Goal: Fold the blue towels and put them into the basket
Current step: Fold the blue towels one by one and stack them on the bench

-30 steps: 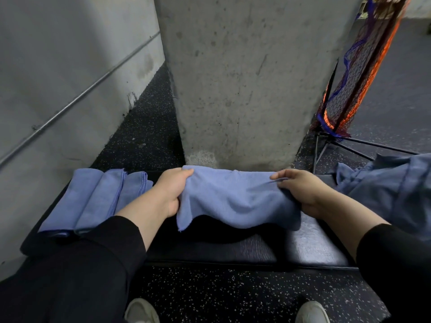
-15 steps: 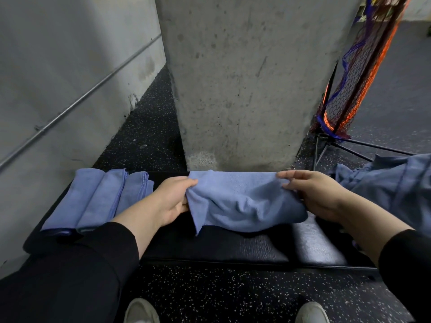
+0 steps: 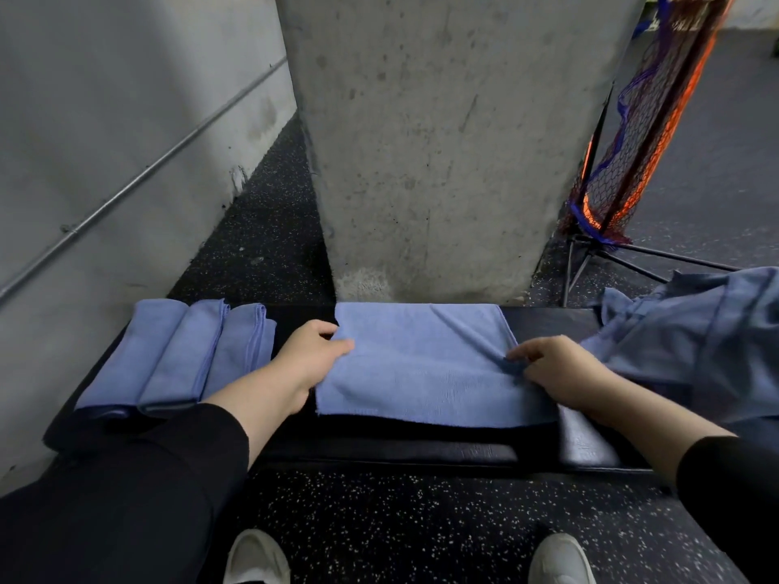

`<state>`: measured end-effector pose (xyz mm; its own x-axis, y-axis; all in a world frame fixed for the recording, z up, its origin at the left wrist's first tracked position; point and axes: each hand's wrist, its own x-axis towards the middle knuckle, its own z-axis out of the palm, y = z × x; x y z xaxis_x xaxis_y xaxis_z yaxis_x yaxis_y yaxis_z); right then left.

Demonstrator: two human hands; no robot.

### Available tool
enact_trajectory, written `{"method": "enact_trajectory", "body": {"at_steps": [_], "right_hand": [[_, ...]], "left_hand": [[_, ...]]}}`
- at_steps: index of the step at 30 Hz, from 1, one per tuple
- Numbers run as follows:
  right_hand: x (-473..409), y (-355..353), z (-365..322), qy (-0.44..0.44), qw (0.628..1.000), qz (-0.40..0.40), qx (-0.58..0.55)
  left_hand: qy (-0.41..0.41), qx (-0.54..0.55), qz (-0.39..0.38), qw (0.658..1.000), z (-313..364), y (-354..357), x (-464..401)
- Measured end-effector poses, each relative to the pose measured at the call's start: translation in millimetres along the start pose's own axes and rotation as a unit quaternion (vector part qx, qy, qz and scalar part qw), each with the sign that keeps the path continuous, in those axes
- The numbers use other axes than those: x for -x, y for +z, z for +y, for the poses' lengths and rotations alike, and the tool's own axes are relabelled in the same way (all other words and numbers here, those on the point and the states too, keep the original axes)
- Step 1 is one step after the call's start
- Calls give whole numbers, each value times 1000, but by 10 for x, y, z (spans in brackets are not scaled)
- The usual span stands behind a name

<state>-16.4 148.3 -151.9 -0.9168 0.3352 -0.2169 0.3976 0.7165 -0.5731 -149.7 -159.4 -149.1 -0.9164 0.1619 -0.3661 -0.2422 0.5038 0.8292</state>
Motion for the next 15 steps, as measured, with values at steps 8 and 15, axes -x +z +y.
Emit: {"method": "enact_trajectory", "body": {"at_steps": [8, 15], "right_hand": [[268, 225, 144, -74, 962, 82, 248], [455, 233, 412, -288, 928, 17, 238]], "left_hand": [[106, -332, 29, 937, -291, -37, 130], [367, -493, -28, 788, -531, -94, 384]]}}
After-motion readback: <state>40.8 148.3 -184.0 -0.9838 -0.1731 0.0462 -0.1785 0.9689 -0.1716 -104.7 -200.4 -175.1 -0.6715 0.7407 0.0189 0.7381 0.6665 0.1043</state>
